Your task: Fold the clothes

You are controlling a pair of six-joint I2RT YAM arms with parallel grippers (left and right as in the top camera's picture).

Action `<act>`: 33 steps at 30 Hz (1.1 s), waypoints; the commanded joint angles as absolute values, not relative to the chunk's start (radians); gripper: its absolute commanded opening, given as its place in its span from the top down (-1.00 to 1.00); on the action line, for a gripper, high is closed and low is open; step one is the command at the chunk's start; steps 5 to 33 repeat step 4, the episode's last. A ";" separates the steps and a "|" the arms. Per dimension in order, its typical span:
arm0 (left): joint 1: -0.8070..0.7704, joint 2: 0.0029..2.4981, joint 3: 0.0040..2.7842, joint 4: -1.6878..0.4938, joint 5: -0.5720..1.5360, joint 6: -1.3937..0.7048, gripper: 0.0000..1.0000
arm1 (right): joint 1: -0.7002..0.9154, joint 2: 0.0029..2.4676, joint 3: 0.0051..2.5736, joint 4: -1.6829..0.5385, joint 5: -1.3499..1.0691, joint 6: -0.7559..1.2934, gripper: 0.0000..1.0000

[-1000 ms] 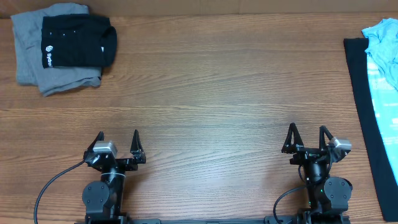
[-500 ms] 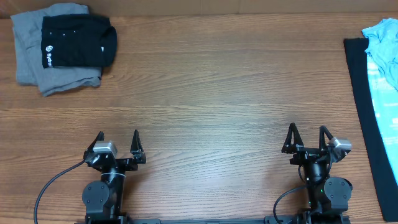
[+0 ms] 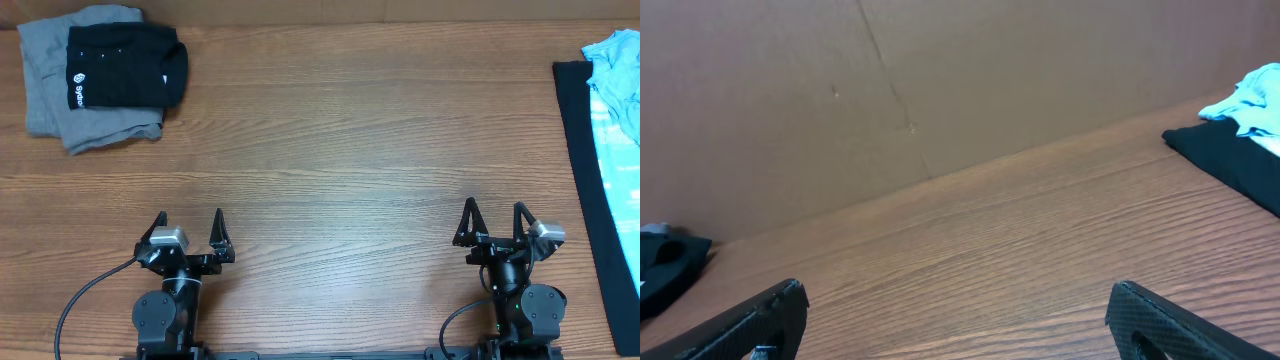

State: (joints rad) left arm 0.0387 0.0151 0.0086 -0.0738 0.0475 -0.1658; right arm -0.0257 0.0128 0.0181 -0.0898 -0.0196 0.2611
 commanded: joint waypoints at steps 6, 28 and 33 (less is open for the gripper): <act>0.030 0.005 0.005 -0.075 0.033 -0.157 -1.00 | -0.029 0.003 0.008 -0.084 -0.021 0.255 -1.00; 0.030 0.005 0.005 -0.075 0.033 -0.157 -1.00 | -0.029 0.003 0.008 -0.084 -0.021 0.255 -1.00; 0.030 0.005 0.005 -0.075 0.033 -0.157 -1.00 | -0.029 0.003 0.008 -0.084 -0.021 0.255 -1.00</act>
